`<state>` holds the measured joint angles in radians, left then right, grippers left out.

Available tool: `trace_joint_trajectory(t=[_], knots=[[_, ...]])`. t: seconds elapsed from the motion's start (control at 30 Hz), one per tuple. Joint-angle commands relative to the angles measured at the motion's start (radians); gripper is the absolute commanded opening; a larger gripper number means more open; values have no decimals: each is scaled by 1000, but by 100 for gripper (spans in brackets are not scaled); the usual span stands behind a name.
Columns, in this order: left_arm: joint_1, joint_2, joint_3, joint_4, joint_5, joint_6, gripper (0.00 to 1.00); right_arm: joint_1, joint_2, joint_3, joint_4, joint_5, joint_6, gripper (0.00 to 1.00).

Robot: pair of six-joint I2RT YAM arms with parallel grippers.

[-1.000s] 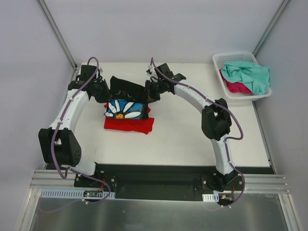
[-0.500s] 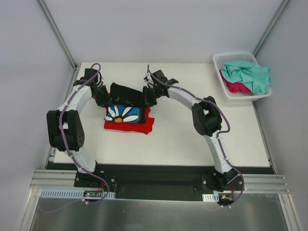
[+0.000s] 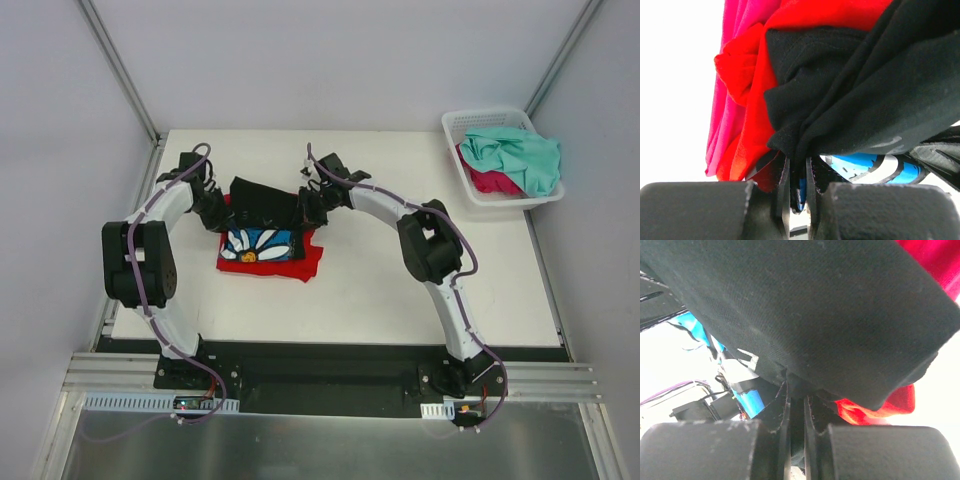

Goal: Fold and stack the t-shirts

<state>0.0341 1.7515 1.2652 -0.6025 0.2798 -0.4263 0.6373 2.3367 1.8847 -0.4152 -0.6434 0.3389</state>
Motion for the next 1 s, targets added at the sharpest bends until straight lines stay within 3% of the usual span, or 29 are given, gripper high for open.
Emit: trace_joint_trajectory(t=[0.0,0.1,0.13,0.2,0.23,0.37,0.63,0.83,0.87,0.9,0.93,0.97], knots=[[23,97,19,-54,-133,-3,3,-5,2,40,-102,5,-58,1],[24,108,37,-63,-162,-23,8,-7,27,66,-120,5,-69,9],[23,94,36,-63,-162,-28,32,-5,27,82,-152,5,-77,20],[21,39,37,-62,-178,-42,38,-4,-20,73,-171,16,-90,30],[21,17,39,-63,-185,-42,45,-5,-43,47,-172,33,-101,40],[23,-75,130,-112,-188,-34,62,-16,-138,47,-217,65,-130,51],[23,-158,316,-269,-122,-23,69,-11,-280,131,-319,134,-158,53],[12,-146,324,-237,-100,-37,70,12,-344,137,-277,106,-106,52],[12,-136,315,-211,-81,-38,70,19,-344,130,-264,103,-98,50],[10,-123,307,-194,-67,-38,70,25,-343,119,-234,100,-84,36],[10,-118,280,-174,-51,-45,70,36,-341,87,-215,99,-72,30],[10,-115,263,-117,-3,-51,70,41,-336,71,-197,91,-61,29]])
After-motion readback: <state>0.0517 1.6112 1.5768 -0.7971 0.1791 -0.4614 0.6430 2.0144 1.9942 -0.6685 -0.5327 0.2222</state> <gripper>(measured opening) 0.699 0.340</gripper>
